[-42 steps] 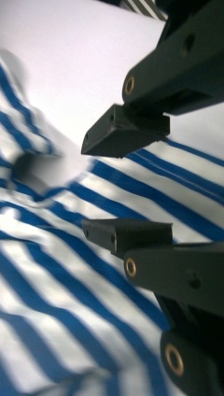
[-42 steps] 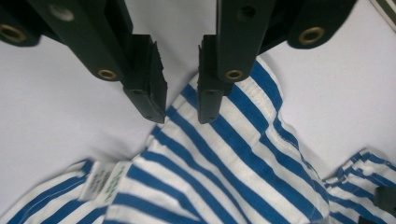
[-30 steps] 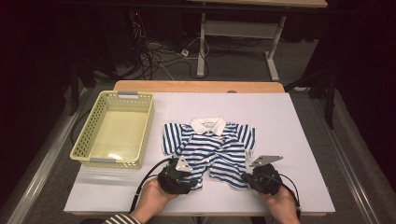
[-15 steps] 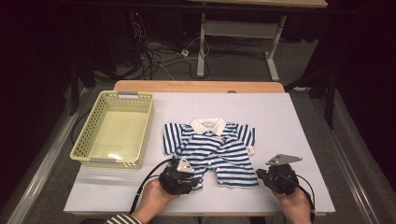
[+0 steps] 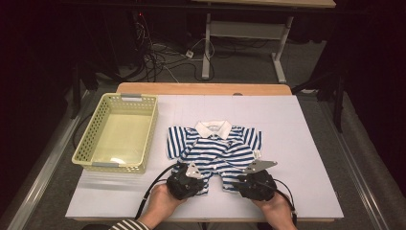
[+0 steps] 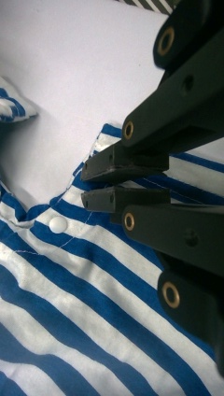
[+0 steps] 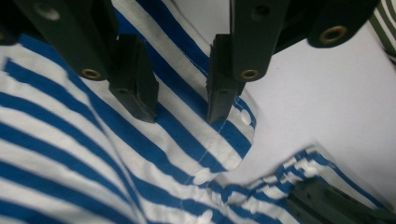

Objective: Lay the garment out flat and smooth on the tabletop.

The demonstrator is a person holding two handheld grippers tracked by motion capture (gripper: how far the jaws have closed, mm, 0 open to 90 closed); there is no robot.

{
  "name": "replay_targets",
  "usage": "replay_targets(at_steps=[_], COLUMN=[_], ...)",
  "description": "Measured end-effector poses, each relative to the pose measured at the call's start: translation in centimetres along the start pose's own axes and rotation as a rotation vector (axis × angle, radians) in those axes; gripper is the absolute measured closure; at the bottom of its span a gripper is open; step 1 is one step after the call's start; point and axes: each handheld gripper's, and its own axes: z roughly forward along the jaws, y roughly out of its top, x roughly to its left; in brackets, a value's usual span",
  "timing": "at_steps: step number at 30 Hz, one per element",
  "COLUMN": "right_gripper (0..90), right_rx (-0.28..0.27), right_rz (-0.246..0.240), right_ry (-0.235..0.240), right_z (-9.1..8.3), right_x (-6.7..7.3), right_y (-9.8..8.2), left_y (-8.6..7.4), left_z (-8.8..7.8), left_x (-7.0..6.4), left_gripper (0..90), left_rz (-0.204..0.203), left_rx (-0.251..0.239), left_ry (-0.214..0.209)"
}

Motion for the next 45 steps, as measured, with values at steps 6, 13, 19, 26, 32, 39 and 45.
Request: replay_targets(at_steps=[6,13,19,26,32,39,45], right_gripper=[84.4,89.4,89.2,77.2,73.7,68.8,77.9], right_rx=[0.019,0.056,0.052,0.002,-0.039,0.0,0.034], right_rz=[-0.027,-0.08,-0.113,-0.089,0.061,0.173,0.127], right_ry=[0.016,0.038,0.07,0.057,-0.04,-0.091,-0.102], right_z=[0.8,0.2,-1.5,-2.3,-3.1,-2.2,-1.6], right_x=[0.4,1.3,2.8,2.5,-1.9,-5.4,-5.1], right_y=[0.2,0.1,-1.1,-1.6,-1.9,-2.0,-2.0], left_y=[0.1,0.1,-0.3,-0.8,-1.8,-2.9,-2.8], left_z=[0.0,-0.2,-0.9,-1.9,-3.8,-3.7,-2.4], left_x=[0.0,-0.6,-2.4,-2.0,1.2,4.4,4.4], left_gripper=[84.4,85.2,85.0,71.4,63.1,58.7,64.6], left_rz=[0.006,0.022,0.074,0.041,-0.075,-0.204,-0.189], left_rx=[0.003,0.009,0.032,-0.023,-0.083,-0.06,-0.01], left_ry=[-0.001,-0.049,-0.092,-0.067,0.034,0.107,0.094])
